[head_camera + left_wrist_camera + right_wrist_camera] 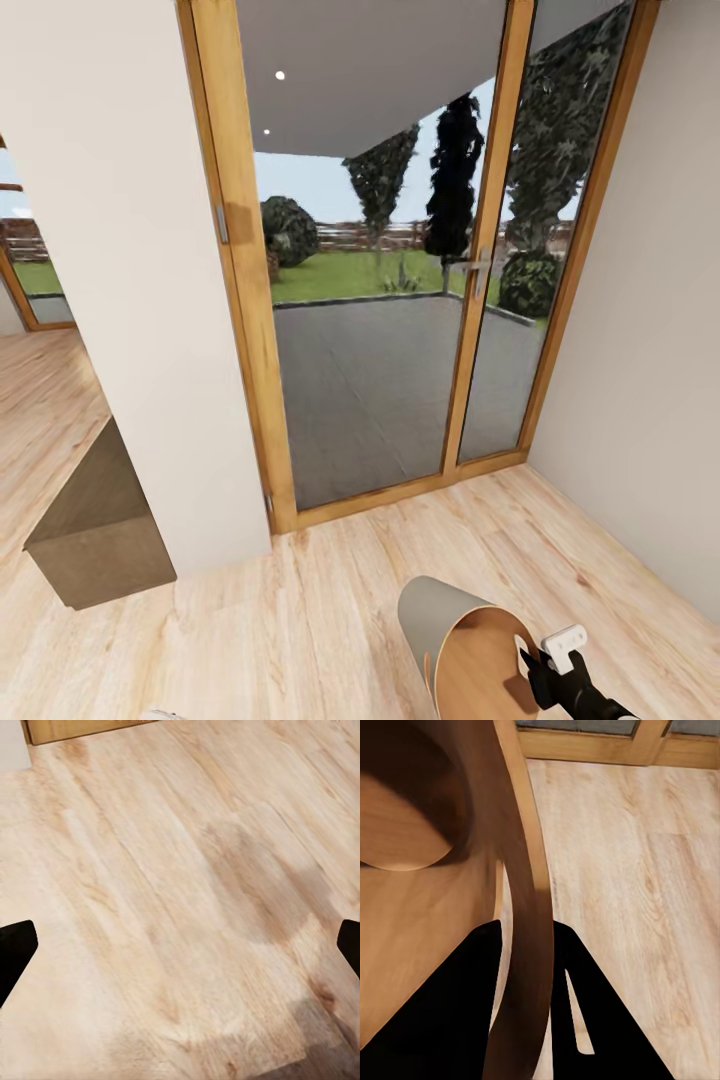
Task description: Put the three can of soda from the living room inside the tash can in the kitchen.
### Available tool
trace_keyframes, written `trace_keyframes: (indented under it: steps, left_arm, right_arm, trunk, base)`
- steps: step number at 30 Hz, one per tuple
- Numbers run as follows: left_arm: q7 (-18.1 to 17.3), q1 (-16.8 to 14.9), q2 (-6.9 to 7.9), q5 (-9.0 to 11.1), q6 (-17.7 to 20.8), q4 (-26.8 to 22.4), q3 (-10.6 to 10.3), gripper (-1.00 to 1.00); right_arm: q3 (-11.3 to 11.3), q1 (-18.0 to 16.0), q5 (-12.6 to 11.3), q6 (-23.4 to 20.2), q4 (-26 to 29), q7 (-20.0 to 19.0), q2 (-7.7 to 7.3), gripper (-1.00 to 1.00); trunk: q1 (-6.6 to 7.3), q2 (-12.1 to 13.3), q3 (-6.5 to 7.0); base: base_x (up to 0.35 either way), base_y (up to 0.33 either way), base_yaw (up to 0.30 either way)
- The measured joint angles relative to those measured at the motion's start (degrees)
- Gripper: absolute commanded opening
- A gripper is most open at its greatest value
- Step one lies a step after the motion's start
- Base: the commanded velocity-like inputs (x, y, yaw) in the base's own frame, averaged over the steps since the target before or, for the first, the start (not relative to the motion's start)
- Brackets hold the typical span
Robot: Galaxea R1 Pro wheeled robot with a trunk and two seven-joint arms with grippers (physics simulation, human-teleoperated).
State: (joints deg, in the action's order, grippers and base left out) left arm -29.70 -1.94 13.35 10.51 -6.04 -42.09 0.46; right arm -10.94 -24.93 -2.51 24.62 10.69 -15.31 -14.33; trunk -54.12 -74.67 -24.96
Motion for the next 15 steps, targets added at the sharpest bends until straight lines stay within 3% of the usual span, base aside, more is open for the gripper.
trace_keyframes:
  steps: [8,12,15]
  left_arm:
    - [2.3,0.0,-0.07,0.1,-1.2,0.3,0.1,1.00]
    - [3.0,0.0,-0.07,0.2,-2.2,0.8,0.1,1.00]
    - [3.1,0.0,-0.03,0.4,-3.8,2.5,0.4,1.00]
  right_arm:
    - [0.3,0.3,0.0,-0.1,-0.3,0.1,-0.35,-1.00]
    - [0.1,3.6,0.0,0.6,-0.5,0.1,-0.74,-1.00]
    - [-0.6,5.5,0.4,4.5,-0.5,0.0,-0.89,-1.00]
  trunk:
    - [1.76,3.2,1.44]
    - [2.64,4.8,2.15]
    - [3.30,6.0,2.68]
  base:
    - [0.000,0.000,0.000]
    - [0.000,0.000,0.000]
    - [0.000,0.000,0.000]
